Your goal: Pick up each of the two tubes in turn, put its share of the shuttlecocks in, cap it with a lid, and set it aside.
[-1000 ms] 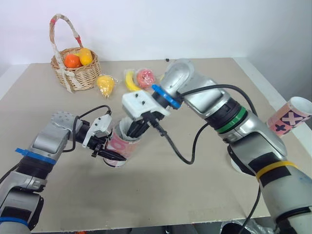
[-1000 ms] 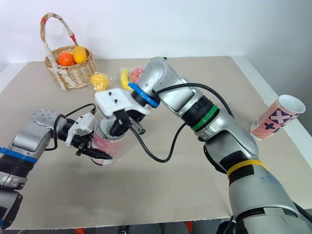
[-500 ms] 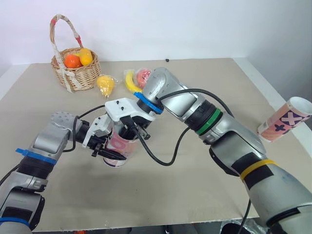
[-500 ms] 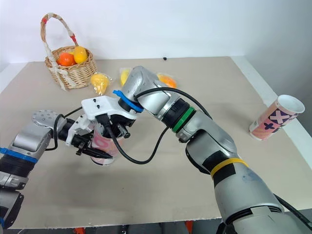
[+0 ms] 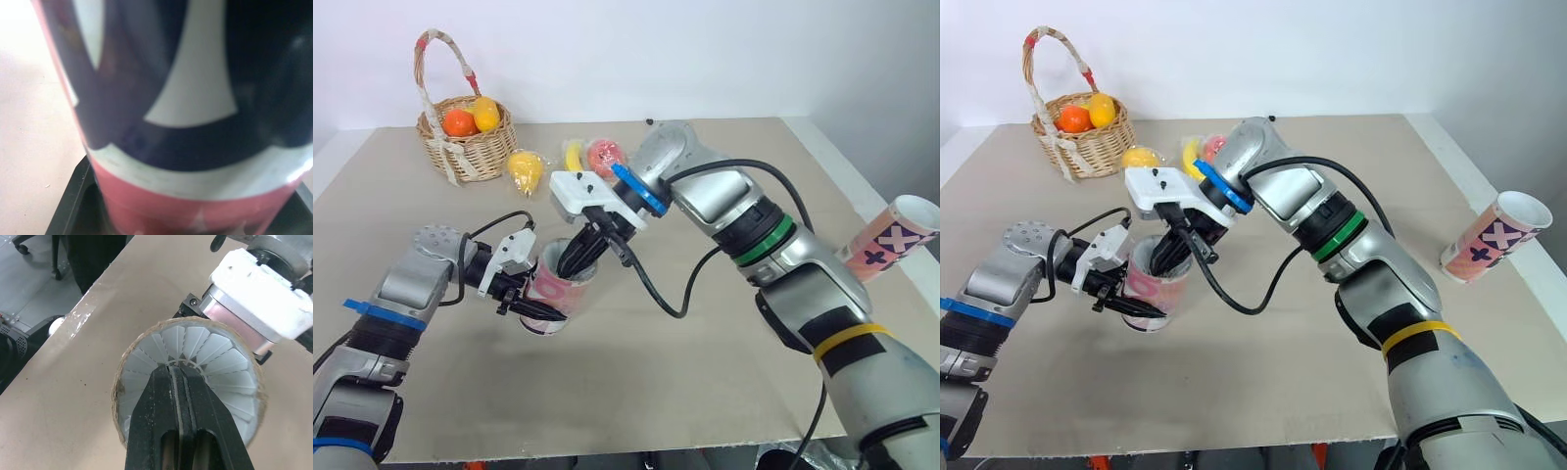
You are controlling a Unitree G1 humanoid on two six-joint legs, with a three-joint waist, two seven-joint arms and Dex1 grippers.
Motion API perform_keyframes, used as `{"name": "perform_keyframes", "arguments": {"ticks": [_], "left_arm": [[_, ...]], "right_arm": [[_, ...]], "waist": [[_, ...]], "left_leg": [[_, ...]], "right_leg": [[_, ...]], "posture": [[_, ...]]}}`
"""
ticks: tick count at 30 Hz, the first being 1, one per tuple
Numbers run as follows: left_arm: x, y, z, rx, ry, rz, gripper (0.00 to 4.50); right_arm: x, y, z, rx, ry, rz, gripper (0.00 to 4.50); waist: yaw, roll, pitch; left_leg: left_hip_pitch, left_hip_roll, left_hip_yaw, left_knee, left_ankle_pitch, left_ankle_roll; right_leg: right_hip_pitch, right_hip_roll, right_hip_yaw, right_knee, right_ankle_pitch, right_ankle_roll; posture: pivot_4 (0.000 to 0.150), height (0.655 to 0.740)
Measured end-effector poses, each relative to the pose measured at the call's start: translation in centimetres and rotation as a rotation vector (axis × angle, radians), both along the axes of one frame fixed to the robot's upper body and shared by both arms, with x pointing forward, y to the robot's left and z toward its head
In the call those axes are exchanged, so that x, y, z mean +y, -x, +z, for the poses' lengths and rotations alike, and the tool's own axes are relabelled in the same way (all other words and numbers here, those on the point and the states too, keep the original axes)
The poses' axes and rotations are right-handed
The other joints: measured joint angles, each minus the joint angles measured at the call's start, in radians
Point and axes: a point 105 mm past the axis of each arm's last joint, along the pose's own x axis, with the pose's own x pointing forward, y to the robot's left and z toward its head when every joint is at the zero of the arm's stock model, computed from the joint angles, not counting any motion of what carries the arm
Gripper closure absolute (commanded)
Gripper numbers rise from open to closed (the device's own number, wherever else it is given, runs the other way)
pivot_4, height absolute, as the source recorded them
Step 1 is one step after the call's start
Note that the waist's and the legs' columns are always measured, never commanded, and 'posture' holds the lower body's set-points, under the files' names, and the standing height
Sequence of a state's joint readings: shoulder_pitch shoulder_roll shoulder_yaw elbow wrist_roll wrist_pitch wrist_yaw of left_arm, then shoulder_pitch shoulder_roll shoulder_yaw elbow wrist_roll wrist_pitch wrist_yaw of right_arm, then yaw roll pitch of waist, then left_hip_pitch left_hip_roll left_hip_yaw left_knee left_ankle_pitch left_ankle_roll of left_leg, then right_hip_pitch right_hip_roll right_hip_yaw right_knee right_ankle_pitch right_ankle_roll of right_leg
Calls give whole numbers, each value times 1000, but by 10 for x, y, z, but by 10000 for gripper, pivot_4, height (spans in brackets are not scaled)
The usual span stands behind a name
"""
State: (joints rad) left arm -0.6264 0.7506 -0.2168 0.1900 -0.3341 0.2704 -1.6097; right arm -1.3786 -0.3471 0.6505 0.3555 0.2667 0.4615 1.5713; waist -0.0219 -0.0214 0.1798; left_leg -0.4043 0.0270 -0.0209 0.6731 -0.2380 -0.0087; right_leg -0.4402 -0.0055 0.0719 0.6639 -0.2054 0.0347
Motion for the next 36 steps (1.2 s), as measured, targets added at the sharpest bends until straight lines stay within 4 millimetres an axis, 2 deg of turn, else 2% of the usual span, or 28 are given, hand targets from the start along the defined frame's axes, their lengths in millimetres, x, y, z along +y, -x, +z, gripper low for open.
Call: {"name": "perform_keyframes", "arguments": {"ticks": [3, 7, 11, 14, 16, 20, 21, 25, 31, 32, 36], "left_arm": [[-1, -1, 0, 3, 6, 1, 21699], [-3, -1, 0, 3, 16, -2, 21699], [-4, -1, 0, 2, 28, -2, 21699], [-9, 0, 0, 6, 72, -2, 21699], [-18, 3, -4, 23, 144, -15, 21699], [-32, 6, -6, 29, 286, -8, 21699], [-35, 6, -6, 32, 305, -10, 21699], [-45, 10, -14, 33, 381, -2, 21699], [-52, 12, -22, -25, 410, -19, 21699], [-53, 12, -23, -52, 404, -31, 21699], [-56, 11, -25, -111, 401, -49, 21699]], "right_arm": [[-4, -3, 1, -10, 1, -13, 44437], [-20, -11, 16, -43, -44, -67, 44437], [-54, -19, 41, -113, -125, -147, 44437], [-69, -18, 41, -120, -159, -186, 44437], [-87, -17, 41, -146, -203, -253, 44437], [-119, -13, 33, -162, -253, -412, 44437], [-122, -12, 32, -163, -257, -431, 44437], [-148, -8, 16, -170, -260, -596, 44437], [-193, -5, -4, -198, -212, -821, 44437], [-206, -2, -12, -197, -178, -872, 44437], [-239, 1, -36, -197, -70, -992, 44437]], "waist": [[0, 0, 0], [2, 0, 0], [2, 0, 0], [1, 0, 0], [2, -1, 0], [-1, -1, 1], [-3, -1, 1], [-4, -2, 1], [-2, -2, 1], [-1, -2, 1], [0, -2, 1]], "left_leg": [[0, -1, 0, 0, 0, 0], [-1, -2, 0, 0, 0, 0], [-1, -3, 0, 0, 0, 0], [-2, -2, 0, -1, 0, 0], [-3, -2, -1, -1, 0, 0], [-3, -2, 0, -2, -1, 0], [-3, -2, 0, -2, -1, 0], [-2, -1, -1, -3, -1, 1], [-1, -1, 1, -2, -1, 0], [-1, -1, 1, -2, -1, 0], [0, -2, 2, -2, 0, 0]], "right_leg": [[0, -1, 0, 0, 0, 0], [0, -2, 0, 0, -1, 1], [0, -3, 0, -1, -1, 2], [0, -3, 0, 0, -2, 2], [-1, -3, -1, -1, -2, 2], [-2, -3, 0, -1, -4, 1], [-2, -2, 0, 0, -4, 1], [-2, -1, 0, 0, -4, 0], [-1, -1, 1, 0, -3, 1], [-1, -1, 1, -1, -3, 1], [0, -2, 2, -1, -3, 1]], "posture": [[1500, 7298], [1500, 7298], [1500, 7298], [1500, 7298], [1500, 7298], [1500, 7298], [1500, 7298], [1500, 7298], [1500, 7298], [1500, 7298], [1500, 7298]]}}
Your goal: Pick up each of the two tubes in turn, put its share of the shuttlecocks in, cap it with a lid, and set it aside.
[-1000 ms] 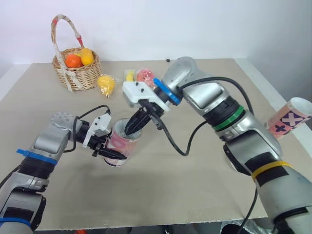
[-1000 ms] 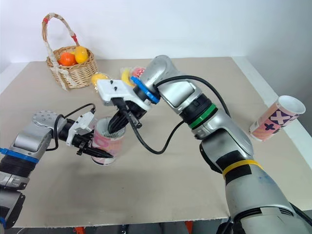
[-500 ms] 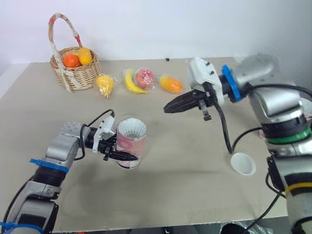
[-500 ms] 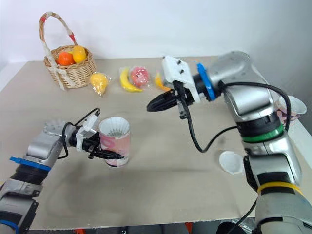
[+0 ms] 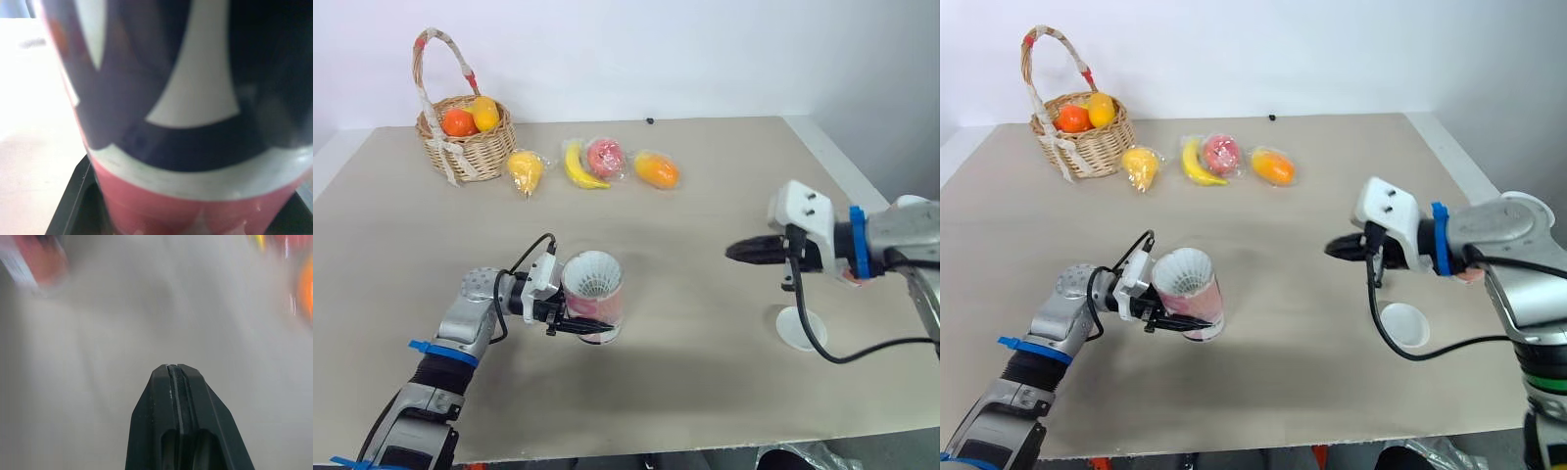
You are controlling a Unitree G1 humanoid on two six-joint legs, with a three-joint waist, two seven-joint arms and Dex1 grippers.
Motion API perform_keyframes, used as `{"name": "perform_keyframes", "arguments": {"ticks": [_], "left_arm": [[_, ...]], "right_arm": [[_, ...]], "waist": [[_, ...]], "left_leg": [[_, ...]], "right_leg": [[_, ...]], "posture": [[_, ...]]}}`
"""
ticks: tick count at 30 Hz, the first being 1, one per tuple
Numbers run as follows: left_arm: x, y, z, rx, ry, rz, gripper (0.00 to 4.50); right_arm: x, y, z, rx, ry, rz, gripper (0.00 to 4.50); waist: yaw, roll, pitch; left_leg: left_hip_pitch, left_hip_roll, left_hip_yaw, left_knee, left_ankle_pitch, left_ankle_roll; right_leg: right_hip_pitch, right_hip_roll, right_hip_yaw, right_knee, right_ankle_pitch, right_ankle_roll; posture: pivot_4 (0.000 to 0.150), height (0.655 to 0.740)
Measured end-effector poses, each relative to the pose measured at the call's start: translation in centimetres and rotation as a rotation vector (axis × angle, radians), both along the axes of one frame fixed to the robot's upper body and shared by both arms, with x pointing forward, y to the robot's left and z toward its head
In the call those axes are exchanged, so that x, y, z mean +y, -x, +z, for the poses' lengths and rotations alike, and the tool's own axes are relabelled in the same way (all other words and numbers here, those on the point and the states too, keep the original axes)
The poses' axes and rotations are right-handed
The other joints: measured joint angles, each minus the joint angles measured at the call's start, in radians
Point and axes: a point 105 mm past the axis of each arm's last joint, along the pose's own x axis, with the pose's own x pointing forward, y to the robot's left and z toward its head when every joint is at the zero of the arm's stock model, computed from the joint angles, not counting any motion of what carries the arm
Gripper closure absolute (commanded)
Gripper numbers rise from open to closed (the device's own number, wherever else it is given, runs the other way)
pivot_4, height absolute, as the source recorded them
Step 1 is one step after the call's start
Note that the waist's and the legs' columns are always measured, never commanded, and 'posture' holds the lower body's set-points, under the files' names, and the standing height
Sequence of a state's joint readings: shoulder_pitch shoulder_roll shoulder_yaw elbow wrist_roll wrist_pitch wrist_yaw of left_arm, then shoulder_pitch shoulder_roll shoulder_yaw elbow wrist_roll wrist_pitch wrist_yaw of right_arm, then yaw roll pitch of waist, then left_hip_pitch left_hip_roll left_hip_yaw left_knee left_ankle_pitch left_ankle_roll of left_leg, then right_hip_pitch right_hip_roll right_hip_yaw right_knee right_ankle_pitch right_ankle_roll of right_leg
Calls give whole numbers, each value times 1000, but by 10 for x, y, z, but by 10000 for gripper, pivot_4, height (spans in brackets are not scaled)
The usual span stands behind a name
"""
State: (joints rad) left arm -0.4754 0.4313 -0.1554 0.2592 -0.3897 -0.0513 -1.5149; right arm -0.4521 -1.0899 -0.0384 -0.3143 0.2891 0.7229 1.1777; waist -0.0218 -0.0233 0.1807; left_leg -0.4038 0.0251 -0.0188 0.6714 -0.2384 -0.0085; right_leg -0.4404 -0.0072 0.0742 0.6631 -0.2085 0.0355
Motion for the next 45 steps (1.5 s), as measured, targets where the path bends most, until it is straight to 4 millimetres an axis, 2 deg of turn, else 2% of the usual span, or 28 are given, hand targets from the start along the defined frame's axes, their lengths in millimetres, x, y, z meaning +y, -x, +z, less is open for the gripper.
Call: {"name": "perform_keyframes", "arguments": {"ticks": [3, 4, 7, 10, 19, 32, 34, 36, 39, 45], "left_arm": [[-5, -1, 0, -25, 6, -7, 21699], [-6, -1, 0, -26, 8, -7, 21699], [-6, -2, -1, -22, 13, -5, 21699], [-7, -2, -1, -15, 15, -6, 21699], [-10, -3, -1, 34, -2, -17, 21699], [-10, -3, -1, 31, -7, -13, 21699], [-10, -3, -1, 30, -7, -14, 21699], [-9, -4, -1, 29, -8, -13, 21699], [-9, -4, -1, 30, -9, -13, 21699], [-9, -5, -1, 30, -11, -14, 21699]], "right_arm": [[-20, 3, -16, 40, 45, -54, 44437], [-28, 4, -23, 62, 54, -76, 41689], [-48, 4, -43, 118, 53, -139, 30184], [-64, 0, -49, 123, 60, -184, 15287], [-99, -7, -61, 219, 121, -227, 15287], [-103, -4, -74, 317, 151, -190, 15287], [-100, -4, -74, 332, 139, -183, 20448], [-97, -4, -74, 342, 131, -173, 28441], [-89, -4, -73, 346, 127, -137, 43980], [-78, -7, -70, 346, 118, -96, 44561]], "waist": [[-1, 0, 0], [-1, 0, 0], [-2, 0, 0], [-2, 0, 0], [-3, 0, 0], [-4, 0, 0], [-4, 0, 0], [-4, 0, 0], [-4, 0, 0], [-4, 0, 0]], "left_leg": [[1, 0, 0, 1, 0, 0], [2, 0, 1, 1, 0, 0], [3, -1, 2, 1, 0, 0], [3, -1, 3, 1, 0, 0], [4, -1, 5, 1, 0, 0], [5, -1, 6, 0, 0, 0], [5, -1, 7, 1, 0, 0], [5, -1, 7, 1, 0, 0], [5, -1, 7, 1, 0, 0], [6, -1, 7, 1, 0, 0]], "right_leg": [[1, 0, 1, 0, -1, -1], [2, 0, 1, 0, -1, -1], [2, 0, 3, 0, 0, -1], [2, 0, 4, 0, 0, 0], [2, 0, 5, 0, 0, 0], [2, 1, 7, 0, 0, 0], [2, 1, 7, 0, 0, 1], [2, 1, 8, 0, 1, 1], [2, 1, 8, 0, 1, 1], [2, 1, 8, 0, 1, 1]], "posture": [[1500, 7298], [1500, 7298], [1500, 7298], [1500, 7298], [1500, 7298], [1500, 7298], [1500, 7298], [1500, 7298], [1500, 7298], [1500, 7298]]}}
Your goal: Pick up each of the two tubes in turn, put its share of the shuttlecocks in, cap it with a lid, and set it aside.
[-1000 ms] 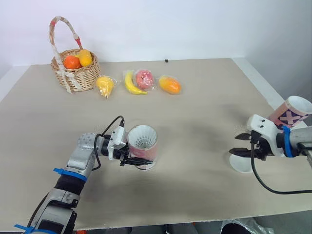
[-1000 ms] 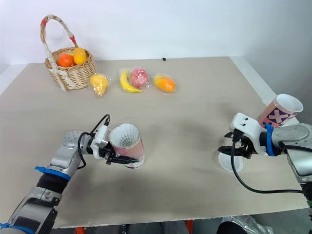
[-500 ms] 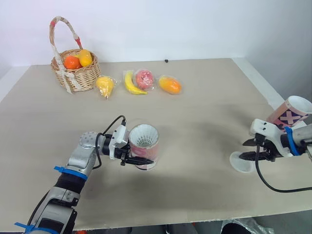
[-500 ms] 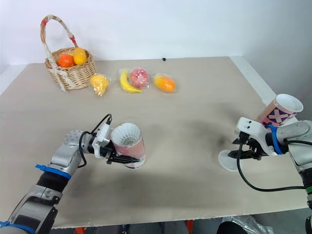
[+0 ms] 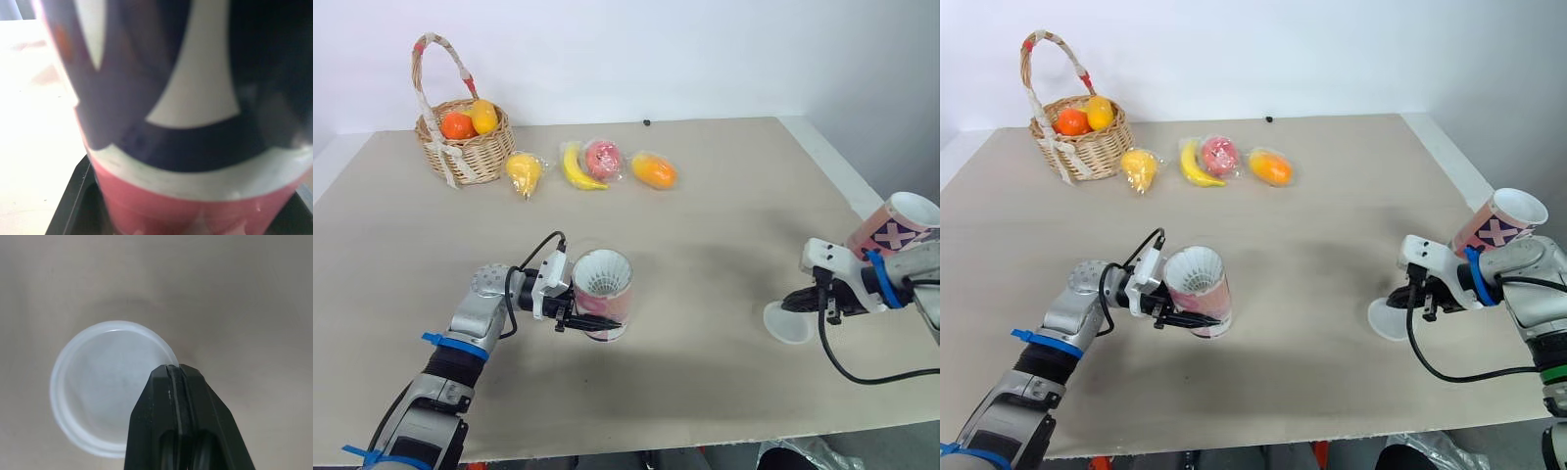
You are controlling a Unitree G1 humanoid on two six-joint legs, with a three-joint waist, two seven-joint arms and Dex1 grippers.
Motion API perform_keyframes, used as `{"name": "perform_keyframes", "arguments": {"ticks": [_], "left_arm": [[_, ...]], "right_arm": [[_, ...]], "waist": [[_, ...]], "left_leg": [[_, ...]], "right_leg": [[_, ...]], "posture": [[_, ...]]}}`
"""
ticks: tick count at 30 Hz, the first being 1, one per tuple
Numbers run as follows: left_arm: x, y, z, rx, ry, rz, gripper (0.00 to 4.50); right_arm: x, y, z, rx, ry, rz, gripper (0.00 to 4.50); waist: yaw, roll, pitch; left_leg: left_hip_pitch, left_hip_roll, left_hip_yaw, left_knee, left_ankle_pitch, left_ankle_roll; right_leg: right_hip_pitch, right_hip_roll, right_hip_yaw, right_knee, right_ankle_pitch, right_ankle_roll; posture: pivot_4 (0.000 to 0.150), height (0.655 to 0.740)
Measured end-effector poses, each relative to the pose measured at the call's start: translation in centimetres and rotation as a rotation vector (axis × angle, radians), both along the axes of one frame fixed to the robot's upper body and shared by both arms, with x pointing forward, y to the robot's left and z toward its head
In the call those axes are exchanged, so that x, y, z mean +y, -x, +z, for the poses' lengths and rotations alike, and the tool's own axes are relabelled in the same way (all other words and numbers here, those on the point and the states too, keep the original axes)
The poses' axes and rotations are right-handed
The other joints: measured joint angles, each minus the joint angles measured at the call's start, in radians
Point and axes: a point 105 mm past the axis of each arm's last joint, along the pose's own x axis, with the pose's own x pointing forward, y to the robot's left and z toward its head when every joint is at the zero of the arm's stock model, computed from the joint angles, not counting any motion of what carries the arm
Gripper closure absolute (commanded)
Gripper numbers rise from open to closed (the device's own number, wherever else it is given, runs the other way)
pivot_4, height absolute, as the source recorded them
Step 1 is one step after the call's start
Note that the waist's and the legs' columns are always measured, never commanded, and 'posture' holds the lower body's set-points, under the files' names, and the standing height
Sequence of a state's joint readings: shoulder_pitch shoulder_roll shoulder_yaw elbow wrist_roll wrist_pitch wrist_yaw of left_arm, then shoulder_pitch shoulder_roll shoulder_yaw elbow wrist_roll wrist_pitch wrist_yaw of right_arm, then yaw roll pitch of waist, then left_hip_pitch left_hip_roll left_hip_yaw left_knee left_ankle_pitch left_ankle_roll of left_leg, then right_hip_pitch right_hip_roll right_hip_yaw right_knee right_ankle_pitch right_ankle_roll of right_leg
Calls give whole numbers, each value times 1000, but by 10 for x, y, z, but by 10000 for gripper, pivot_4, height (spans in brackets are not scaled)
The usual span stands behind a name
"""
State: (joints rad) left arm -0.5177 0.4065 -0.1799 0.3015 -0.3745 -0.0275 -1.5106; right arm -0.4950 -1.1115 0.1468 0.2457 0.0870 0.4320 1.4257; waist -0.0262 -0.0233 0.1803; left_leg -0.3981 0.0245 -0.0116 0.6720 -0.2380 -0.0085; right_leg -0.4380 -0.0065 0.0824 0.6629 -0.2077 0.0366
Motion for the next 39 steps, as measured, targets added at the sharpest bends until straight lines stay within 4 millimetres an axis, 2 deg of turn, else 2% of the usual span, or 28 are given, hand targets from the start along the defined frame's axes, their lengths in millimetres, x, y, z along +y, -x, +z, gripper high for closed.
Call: {"name": "perform_keyframes", "arguments": {"ticks": [2, 5, 9, 13, 18, 21, 25, 29, 39], "left_arm": [[0, 0, 0, 0, 0, 1, 21699], [1, -1, 0, 5, -5, 4, 21699], [2, -2, 0, 13, -9, 3, 21699], [1, -2, 0, 18, -13, -7, 21699], [5, -5, 1, 31, -28, -19, 21699], [2, -5, 1, 30, -26, -30, 21699], [5, -8, 1, 19, -26, -37, 21699], [3, -9, 1, 8, -18, -40, 21699], [4, -10, -1, -10, -13, -35, 21699]], "right_arm": [[4, -2, 3, -6, -11, 11, 44561], [26, -9, 19, -56, -78, 68, 44561], [75, -12, 60, -148, -243, 206, 44561], [110, -5, 101, -228, -329, 341, 44561], [173, 5, 136, -305, -317, 613, 44561], [192, 9, 141, -333, -267, 711, 44561], [231, 6, 142, -380, -169, 851, 44561], [255, 10, 144, -423, -116, 960, 44561], [268, 5, 134, -458, -24, 1026, 44561]], "waist": [[0, 0, 0], [-5, 0, 0], [-8, 0, 0], [-8, 0, 0], [-20, 1, 0], [-16, 0, -1], [-20, -1, -1], [-17, -1, -1], [-19, -1, -1]], "left_leg": [[0, 0, 0, 0, 0, 0], [2, 0, 1, 0, 0, 0], [2, 0, 0, 0, 0, 0], [1, 0, 0, 0, 0, 0], [2, 1, 0, 0, 0, 0], [1, 1, -2, 0, 0, 0], [1, 1, 0, 0, 0, 0], [1, 1, -2, 0, 0, 0], [2, 1, -2, 0, 1, 1]], "right_leg": [[0, 0, 0, 0, 0, 0], [1, 0, 1, 0, 1, 1], [1, 0, 1, 0, 1, 1], [1, 0, 1, 0, 1, 1], [1, 1, 0, 0, 2, 0], [1, 1, -2, 0, 1, -1], [0, 1, 0, 0, 1, -1], [1, 1, -2, 0, 1, -1], [1, 1, -2, 0, 2, -2]], "posture": [[1500, 7298], [1500, 7298], [1500, 7298], [1500, 7298], [1500, 7298], [1500, 7298], [1500, 7298], [1500, 7298], [1500, 7298]]}}
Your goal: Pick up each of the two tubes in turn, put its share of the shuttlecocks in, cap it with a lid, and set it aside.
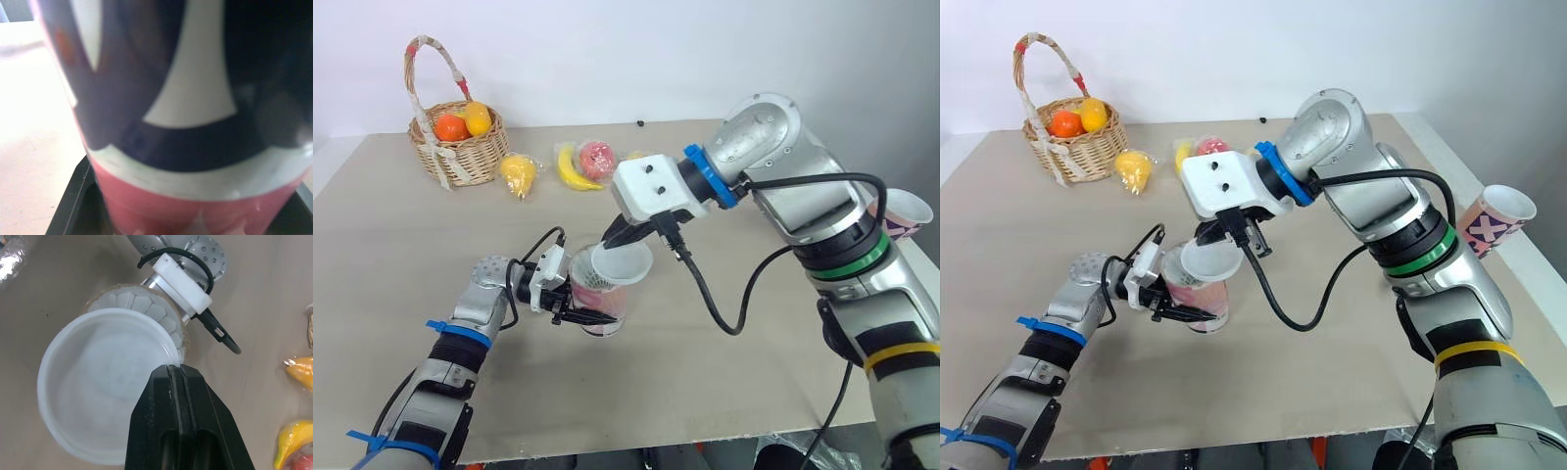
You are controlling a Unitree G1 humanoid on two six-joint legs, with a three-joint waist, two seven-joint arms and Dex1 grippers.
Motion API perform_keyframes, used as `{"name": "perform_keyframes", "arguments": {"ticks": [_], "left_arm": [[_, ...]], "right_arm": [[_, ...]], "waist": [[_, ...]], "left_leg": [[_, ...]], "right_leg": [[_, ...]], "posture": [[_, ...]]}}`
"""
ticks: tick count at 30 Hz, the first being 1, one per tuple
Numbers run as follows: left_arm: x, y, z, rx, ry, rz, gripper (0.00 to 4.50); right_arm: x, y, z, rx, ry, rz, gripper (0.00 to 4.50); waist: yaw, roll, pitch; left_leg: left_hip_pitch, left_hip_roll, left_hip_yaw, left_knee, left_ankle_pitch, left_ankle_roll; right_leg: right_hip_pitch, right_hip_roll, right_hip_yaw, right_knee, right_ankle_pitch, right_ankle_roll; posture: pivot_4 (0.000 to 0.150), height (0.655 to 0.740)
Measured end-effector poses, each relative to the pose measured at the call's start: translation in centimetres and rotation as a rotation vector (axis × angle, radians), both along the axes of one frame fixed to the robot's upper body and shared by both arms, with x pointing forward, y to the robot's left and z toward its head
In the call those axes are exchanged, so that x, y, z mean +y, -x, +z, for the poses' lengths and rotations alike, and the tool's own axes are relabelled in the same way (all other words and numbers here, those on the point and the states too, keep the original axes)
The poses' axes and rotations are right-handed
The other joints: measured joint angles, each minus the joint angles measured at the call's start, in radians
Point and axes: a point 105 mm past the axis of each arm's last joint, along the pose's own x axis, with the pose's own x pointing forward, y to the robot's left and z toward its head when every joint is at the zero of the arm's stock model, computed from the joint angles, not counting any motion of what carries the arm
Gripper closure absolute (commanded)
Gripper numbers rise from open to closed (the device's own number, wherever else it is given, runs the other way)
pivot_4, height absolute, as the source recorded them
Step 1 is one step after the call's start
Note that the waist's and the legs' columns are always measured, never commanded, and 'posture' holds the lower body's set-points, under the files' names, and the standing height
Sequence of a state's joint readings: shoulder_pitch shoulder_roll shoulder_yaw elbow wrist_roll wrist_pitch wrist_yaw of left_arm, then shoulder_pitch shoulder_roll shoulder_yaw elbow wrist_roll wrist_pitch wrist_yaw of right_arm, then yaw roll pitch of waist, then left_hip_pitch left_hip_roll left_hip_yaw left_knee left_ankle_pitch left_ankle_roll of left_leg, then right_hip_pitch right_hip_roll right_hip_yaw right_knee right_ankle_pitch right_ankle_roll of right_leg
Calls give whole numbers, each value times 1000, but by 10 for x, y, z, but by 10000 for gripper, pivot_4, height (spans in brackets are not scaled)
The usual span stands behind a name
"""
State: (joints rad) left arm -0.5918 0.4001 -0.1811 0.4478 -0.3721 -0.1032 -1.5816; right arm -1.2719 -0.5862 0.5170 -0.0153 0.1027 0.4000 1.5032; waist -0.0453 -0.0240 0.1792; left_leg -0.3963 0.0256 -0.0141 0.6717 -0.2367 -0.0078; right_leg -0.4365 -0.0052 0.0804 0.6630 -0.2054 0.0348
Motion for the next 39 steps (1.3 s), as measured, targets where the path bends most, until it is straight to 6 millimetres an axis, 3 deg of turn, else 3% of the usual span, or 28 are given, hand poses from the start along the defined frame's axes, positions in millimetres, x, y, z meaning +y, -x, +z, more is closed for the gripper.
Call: {"name": "perform_keyframes", "arguments": {"ticks": [8, 18, 39], "left_arm": [[0, 0, -1, -2, 0, 2, 21699], [0, 0, -1, -7, 2, 2, 21699], [0, 0, 1, -4, -2, 5, 21699]], "right_arm": [[19, -4, 9, -48, -16, 31, 44561], [28, 4, 9, -18, -30, 70, 44561], [19, 3, -9, -72, 40, 76, 44561]], "waist": [[0, 0, 0], [0, 0, 0], [0, 0, 0]], "left_leg": [[0, 0, 0, 0, 0, 0], [0, 0, -1, 0, 0, 0], [0, 0, -2, -1, 0, 0]], "right_leg": [[0, 0, 0, 0, 0, 0], [1, 0, -1, 0, 0, -1], [1, 0, -2, 0, -1, -1]], "posture": [[1500, 7298], [1500, 7298], [1500, 7298]]}}
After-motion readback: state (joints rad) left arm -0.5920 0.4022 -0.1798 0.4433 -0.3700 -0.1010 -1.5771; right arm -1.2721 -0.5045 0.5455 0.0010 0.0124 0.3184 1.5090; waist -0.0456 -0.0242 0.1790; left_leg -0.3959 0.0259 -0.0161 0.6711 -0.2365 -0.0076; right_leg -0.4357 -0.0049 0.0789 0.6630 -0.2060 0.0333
